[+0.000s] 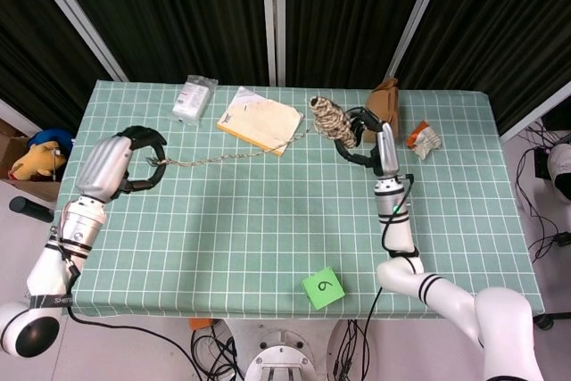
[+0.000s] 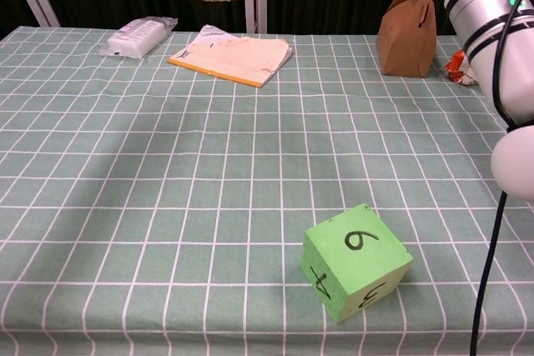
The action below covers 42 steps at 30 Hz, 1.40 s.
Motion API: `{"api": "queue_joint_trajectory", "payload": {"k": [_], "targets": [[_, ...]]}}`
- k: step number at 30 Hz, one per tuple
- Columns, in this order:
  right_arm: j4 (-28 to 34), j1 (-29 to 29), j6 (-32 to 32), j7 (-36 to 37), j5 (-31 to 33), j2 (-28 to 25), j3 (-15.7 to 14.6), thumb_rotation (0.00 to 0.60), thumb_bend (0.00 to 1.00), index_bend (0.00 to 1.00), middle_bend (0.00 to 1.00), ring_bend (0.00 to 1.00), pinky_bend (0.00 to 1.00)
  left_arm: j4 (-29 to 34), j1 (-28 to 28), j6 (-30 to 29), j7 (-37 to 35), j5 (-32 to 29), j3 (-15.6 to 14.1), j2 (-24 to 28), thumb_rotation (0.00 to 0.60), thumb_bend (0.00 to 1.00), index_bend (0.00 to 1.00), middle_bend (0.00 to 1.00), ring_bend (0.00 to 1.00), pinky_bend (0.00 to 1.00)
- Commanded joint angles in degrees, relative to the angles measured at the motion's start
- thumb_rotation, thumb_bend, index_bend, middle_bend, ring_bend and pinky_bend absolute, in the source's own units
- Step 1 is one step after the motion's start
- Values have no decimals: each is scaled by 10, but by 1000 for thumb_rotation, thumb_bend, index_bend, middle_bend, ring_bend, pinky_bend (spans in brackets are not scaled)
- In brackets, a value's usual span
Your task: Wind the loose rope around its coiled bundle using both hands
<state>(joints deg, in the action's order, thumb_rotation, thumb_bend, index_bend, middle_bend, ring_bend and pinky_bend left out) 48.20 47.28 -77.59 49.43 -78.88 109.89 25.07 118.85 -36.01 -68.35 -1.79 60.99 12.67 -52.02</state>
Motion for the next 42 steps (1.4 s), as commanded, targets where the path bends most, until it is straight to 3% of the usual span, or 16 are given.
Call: {"api": "queue_joint_trajectory", "payload": {"k": [1,9,12,19,25,29,34,42], "targets": [[-17,28,29,-39,6,8,3,600,711,844,639,620,805,38,21,-64,49,73,4,-8,600,497,833,362,261,341],[-21,58,66,-98,13,29,-5,600,709,844,640,620,805,115,3,-94,169,152,24,-21,600,497,831,362,260,341],[-20,69,74,-106,12,35,-5,600,717,844,639,620,805,161,-16,-80,193,134,41,-24,600,497,831,362,260,341],[-16,82,76,-116,7,52,-12,600,721,844,640,620,805,161,-102,-7,209,85,94,-53,600,497,831,362,260,341],[0,86,77,-123,-7,58,-28,600,707,844,639,620,805,161,-195,21,248,-63,154,-85,600,498,831,362,260,341],[22,85,79,-131,-17,55,-41,600,694,844,640,620,805,161,-259,15,274,-193,193,-96,600,497,832,362,260,341],[51,85,87,-135,-33,44,-59,600,696,844,640,620,805,144,-325,-16,319,-308,211,-109,600,498,832,362,260,341],[84,79,67,-116,-89,20,-101,600,697,844,641,620,805,73,-370,-16,319,-402,223,-118,600,497,833,362,260,341]]}}
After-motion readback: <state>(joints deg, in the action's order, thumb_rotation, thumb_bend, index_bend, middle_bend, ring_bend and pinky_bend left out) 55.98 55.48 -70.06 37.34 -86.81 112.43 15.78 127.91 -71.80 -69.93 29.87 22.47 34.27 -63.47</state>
